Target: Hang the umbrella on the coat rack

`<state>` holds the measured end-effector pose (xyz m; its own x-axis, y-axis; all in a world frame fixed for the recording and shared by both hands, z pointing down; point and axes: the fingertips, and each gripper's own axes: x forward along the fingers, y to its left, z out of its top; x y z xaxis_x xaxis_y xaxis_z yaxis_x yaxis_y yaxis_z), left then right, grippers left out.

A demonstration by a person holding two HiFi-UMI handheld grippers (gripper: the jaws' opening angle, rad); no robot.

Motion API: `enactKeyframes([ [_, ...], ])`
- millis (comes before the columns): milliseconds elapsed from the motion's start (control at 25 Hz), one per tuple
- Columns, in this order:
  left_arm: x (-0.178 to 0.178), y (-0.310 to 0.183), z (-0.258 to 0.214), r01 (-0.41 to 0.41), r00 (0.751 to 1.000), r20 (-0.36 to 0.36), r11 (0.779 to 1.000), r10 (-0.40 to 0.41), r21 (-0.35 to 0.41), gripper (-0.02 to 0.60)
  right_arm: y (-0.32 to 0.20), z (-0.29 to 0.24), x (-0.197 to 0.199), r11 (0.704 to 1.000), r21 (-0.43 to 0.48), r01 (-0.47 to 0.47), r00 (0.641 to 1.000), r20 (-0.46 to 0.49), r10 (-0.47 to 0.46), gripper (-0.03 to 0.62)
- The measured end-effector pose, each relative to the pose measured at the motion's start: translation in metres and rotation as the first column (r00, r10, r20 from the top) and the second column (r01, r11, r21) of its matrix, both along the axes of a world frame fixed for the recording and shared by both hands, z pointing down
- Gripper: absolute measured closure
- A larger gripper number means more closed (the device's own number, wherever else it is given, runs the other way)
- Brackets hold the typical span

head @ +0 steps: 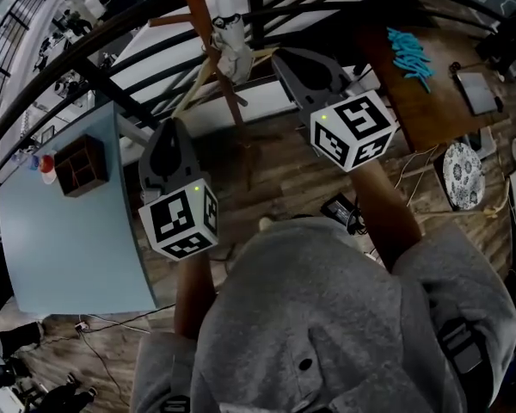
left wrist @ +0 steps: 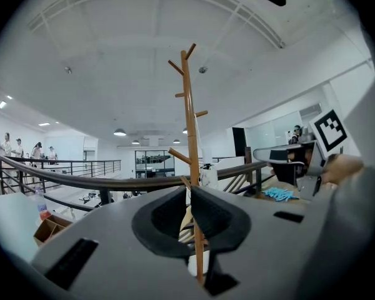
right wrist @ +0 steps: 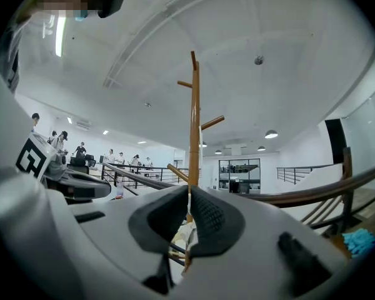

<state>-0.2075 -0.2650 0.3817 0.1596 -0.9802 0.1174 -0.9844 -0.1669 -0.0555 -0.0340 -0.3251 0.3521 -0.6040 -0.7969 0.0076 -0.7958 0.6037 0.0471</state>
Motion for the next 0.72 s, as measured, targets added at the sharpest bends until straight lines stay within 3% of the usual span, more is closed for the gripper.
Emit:
enactKeyframes([
  [480,0.061,0.034,0.003,-0.042,0.999,0.027,0.998,0.044,-0.047,0.549,0.037,0.015,0.051,0.997,-0.071,-0.033,0.999,0.004,0.033,0.563],
  [720,0.069,0.063,-0.001,-0.032,0.999,0.025,0.998,0.034,-0.062,0.549,0.065,0.015,0.056,0.996,-0.081,-0.028,0.999,-0.022,0.026,0.563],
])
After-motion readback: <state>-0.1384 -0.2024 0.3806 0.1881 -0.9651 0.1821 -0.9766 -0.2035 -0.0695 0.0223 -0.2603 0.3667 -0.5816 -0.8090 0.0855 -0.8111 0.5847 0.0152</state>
